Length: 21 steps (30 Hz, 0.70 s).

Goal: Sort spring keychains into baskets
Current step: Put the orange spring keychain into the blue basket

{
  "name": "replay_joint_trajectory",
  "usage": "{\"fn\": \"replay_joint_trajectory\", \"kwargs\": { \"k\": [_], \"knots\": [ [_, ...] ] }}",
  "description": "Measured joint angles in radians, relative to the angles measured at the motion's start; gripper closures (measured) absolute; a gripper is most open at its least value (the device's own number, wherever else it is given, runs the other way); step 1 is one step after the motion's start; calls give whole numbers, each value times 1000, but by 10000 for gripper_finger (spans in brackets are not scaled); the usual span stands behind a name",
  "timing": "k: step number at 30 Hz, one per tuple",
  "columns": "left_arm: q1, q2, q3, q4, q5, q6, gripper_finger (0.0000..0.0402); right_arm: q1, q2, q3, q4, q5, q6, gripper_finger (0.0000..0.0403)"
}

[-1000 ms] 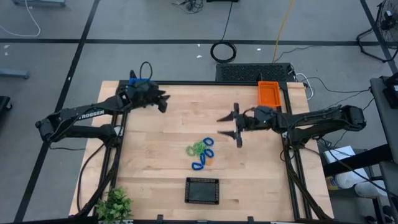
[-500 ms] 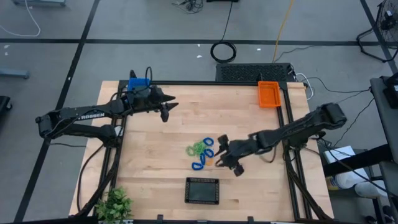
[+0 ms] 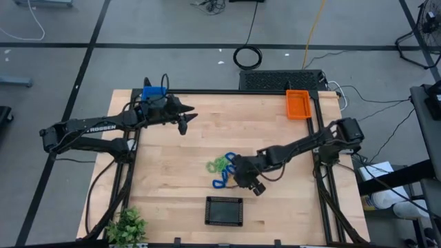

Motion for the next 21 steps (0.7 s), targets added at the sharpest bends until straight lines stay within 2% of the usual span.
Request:
{"fn": "replay_joint_trajectory", "kwargs": {
  "k": [3,5,7,11,12,21],
  "knots": [
    [0,0,0,-3,-1,0,239,-35,26,0,49,-95,-13,214],
    [0,0,0,-3,-1,0,242,-57,43,-1,41,-164,-26,234],
    [0,0,0,-5,0,1,243,-77,48,-2,47,-209,-33,269],
    [0,0,0,-5,-1,2,237,-104,47,-1,61,-208,-46,372],
    [0,0,0,-5,-1,2,235,-108,47,-1,60,-209,-57,387],
    [0,0,0,-4,-1,2,233,-123,71,-1,117,-160,-132,402]
  ]
}}
